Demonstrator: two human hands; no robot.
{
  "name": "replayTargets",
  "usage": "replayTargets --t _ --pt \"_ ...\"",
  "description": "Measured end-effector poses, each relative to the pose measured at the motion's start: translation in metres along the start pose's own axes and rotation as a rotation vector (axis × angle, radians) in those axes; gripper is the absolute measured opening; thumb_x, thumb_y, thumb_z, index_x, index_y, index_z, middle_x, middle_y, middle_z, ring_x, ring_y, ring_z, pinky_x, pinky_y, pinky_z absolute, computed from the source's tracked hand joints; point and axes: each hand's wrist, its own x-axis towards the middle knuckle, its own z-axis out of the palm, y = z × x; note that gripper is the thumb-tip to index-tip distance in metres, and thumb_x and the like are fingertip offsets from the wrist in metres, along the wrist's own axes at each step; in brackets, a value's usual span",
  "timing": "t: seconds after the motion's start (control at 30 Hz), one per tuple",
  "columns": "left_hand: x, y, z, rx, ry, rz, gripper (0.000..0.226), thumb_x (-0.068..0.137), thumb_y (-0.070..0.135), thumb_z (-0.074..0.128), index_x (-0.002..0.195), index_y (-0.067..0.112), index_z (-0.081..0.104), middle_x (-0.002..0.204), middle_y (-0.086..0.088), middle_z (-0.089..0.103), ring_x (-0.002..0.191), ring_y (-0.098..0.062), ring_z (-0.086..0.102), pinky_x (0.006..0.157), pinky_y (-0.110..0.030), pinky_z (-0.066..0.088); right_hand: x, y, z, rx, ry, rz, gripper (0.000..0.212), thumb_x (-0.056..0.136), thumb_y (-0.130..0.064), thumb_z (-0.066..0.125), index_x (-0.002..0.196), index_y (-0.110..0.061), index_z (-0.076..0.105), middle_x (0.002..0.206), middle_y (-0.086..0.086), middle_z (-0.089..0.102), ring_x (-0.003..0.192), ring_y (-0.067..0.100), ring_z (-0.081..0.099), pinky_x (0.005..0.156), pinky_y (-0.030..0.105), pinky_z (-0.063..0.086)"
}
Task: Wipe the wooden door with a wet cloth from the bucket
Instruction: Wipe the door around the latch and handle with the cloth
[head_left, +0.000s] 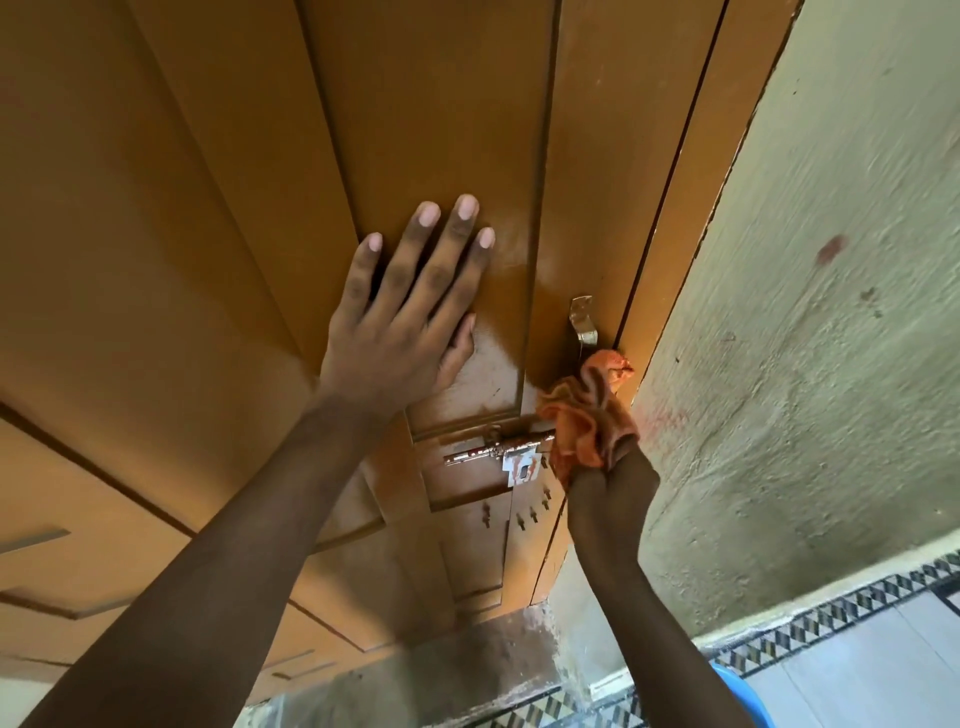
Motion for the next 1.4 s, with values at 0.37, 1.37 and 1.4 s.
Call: replayTargets --t 0.37,1.37,1.4 --pt "-0.005 -0.008 -0.016 -0.184 -0.143 0.038 0.066 0.104 0.034 0.048 0.165 0.014 0.032 0.173 -0.011 0.024 0.159 -0.032 0.023 0.127 -0.051 0.018 -0.021 -0.048 -0.033 0.724 0.038 0.732 0.055 0.091 -0.036 0.068 0.14 -0.018 0.05 0.127 0.004 0.064 0.113 0.026 0.064 0.099 0.043 0.049" --pt "-0.109 -0.033 0.018 -0.06 -0.028 0.135 0.066 0.104 0.056 0.047 0.164 0.03 0.036 0.167 0.002 0.034 0.162 -0.024 0.008 0.129 -0.048 -0.002 -0.106 0.053 0.107 -0.402 -0.237 -0.295 0.077 0.081 -0.011 0.05 0.155 -0.017 0.026 0.159 0.011 0.033 0.149 0.031 0.033 0.082 0.042 0.06" --pt "-0.109 -0.034 0.019 -0.064 -0.026 0.136 0.065 0.105 0.056 0.045 0.164 0.03 0.036 0.167 0.003 0.034 0.163 -0.025 0.003 0.129 -0.048 -0.003 -0.107 0.05 0.109 -0.382 -0.203 -0.232 0.085 0.078 -0.003 0.055 0.155 -0.022 0.024 0.158 0.013 0.036 0.136 0.039 0.051 0.071 0.037 0.062"
